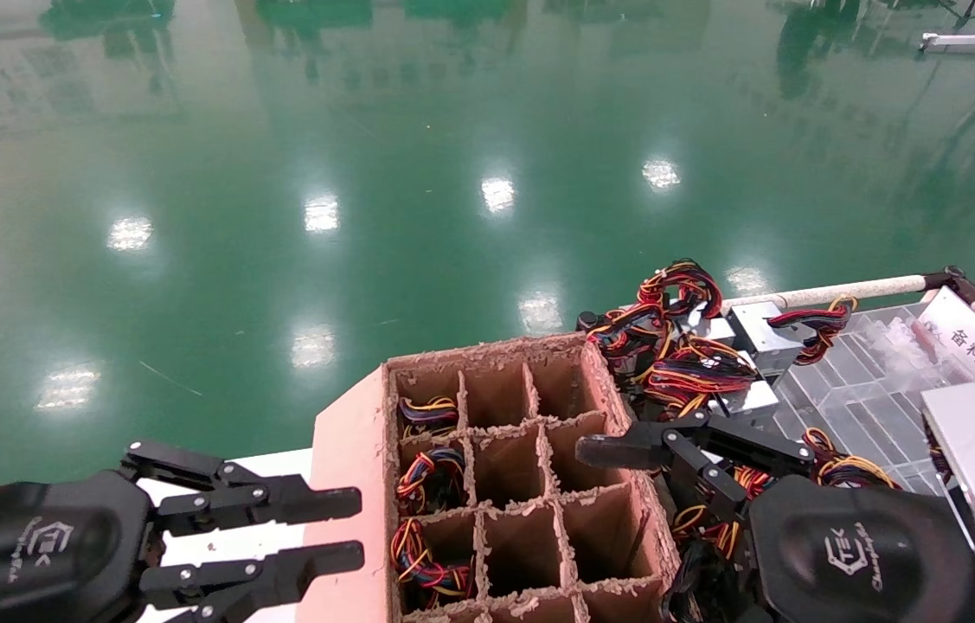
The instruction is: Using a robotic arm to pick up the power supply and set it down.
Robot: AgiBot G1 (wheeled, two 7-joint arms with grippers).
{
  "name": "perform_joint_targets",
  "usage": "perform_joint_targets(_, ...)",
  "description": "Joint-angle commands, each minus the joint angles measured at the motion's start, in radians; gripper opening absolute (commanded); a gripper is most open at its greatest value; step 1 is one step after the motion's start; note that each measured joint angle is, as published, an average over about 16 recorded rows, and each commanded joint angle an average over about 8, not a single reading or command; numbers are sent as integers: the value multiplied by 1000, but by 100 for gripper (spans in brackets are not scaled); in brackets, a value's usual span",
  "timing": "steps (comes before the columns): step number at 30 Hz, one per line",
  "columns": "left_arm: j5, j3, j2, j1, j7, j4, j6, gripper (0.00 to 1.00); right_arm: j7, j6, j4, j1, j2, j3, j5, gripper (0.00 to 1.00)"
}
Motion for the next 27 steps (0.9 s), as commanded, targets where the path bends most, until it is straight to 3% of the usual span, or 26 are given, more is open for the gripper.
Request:
perform_joint_targets(1, 0, 0, 0, 0, 0, 0, 0, 0, 0, 2, 0, -2, 0, 0, 0, 100)
perform_joint_targets(20, 0, 0, 0, 0, 0, 0, 0, 0, -65, 62, -201, 130, -240, -197, -349, 100)
perform_joint_targets(21, 0, 0, 0, 0, 0, 0, 0, 0, -70, 64, -216, 139, -255, -207, -364, 97)
perform_joint_targets(23, 0, 0, 0, 0, 0, 0, 0, 0, -81, 69, -246, 158, -284, -226, -397, 81)
perform_joint_targets(27, 0, 0, 0, 0, 0, 0, 0, 16, -103, 78, -300, 198, -343, -262, -458, 33)
